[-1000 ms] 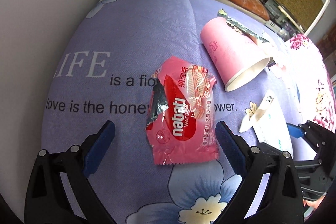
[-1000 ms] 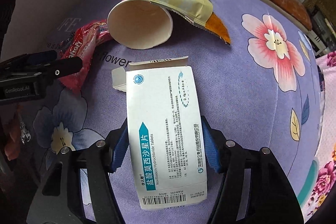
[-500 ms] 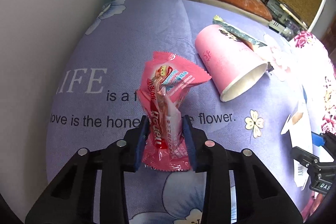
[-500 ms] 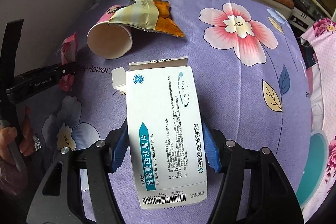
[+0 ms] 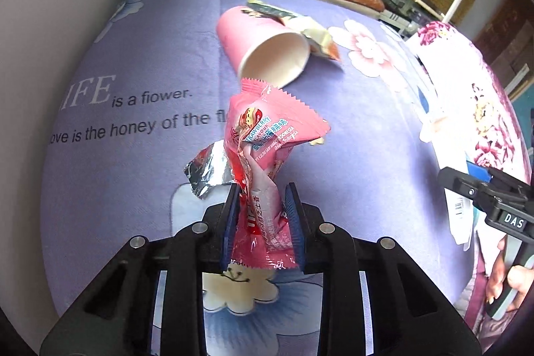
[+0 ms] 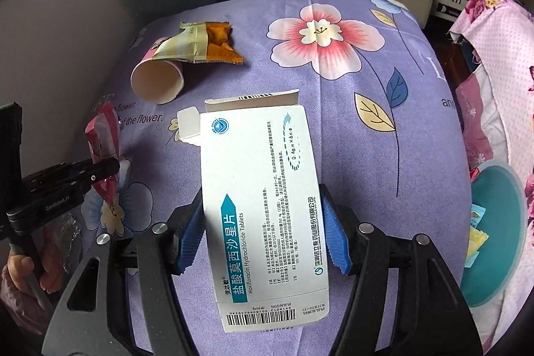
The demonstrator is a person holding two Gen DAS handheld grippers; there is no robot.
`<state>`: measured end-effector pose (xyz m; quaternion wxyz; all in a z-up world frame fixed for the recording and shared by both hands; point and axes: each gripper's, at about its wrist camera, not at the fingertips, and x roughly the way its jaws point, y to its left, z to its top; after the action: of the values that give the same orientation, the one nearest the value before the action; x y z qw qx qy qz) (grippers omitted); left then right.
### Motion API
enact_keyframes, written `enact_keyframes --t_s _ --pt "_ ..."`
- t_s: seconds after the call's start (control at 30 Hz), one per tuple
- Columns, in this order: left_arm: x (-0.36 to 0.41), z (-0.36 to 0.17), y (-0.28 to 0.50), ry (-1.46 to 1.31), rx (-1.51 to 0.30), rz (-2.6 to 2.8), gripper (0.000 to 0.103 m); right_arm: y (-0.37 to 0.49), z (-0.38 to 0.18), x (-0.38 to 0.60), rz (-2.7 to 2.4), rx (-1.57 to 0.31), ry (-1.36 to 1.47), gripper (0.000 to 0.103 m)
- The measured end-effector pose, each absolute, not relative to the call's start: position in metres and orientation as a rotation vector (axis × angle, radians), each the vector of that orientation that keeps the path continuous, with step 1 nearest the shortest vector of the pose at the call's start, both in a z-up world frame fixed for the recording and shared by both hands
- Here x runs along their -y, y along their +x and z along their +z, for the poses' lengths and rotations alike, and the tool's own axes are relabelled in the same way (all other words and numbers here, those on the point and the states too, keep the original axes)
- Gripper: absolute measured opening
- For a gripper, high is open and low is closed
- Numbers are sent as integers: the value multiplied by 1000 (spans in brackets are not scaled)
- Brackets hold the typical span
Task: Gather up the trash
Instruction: 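Carry the medicine box and nabati pack over the teal bin with both tools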
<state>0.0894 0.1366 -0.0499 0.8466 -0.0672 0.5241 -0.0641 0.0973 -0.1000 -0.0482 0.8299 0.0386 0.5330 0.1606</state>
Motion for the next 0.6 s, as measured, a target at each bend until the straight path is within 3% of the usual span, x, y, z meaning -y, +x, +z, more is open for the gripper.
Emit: enact_keyframes --t_s 0.6 --pt "33 -19 65 93 -1062 -378 29 42 -26 234 154 -1005 306 60"
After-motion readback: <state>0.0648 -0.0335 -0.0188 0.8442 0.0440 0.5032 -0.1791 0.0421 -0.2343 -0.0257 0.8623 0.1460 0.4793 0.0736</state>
